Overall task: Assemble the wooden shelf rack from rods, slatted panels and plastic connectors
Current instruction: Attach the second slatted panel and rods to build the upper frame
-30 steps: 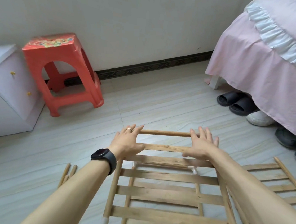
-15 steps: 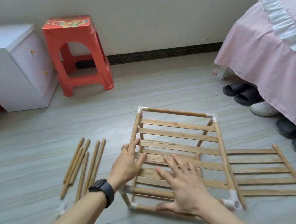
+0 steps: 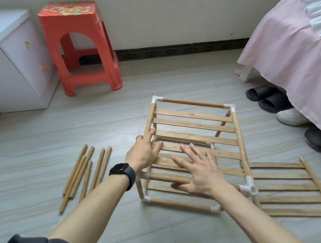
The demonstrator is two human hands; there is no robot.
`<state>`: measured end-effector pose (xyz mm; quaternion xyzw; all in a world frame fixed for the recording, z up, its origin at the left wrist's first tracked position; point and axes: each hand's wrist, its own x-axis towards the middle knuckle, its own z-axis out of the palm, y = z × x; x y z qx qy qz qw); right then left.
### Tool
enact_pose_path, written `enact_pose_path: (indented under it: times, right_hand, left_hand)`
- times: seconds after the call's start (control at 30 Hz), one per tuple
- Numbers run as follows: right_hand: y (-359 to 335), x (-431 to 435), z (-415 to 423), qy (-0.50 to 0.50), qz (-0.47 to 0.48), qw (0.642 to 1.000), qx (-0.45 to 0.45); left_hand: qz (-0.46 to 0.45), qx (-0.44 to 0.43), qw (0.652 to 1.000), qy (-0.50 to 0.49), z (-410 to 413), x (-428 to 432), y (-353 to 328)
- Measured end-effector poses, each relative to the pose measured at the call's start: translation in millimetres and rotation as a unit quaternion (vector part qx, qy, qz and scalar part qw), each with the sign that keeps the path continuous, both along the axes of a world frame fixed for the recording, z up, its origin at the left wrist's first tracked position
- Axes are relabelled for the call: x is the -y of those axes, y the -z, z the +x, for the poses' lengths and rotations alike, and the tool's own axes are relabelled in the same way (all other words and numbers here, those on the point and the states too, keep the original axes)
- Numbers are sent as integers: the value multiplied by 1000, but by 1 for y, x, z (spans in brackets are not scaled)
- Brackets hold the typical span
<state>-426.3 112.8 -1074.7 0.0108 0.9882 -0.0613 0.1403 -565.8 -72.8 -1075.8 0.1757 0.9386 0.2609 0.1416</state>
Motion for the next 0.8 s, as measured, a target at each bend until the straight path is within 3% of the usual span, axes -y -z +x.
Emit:
enact_pose_path:
  times: [0.3,0.53,0.63,0.73,0.8]
  right_hand:
    - [-19,6,-4,13,-3,1000,9]
    - [-73,40,-26,7,100,994,52]
    - [-98,64,-38,-51,152,986,-49]
    - [-91,118,-36,-148,58,961,-225]
    - [-68,168,-37,-199,-7,955,-219]
  left_hand:
    - [-39,21,998,35,-5,1,-5]
    - [156,145,976,35,-2,32,-6]
    - [140,131,981,-29,2,89,22]
    - [82,99,989,-71,8,161,62]
    - [-25,119,984,-129,8,209,92]
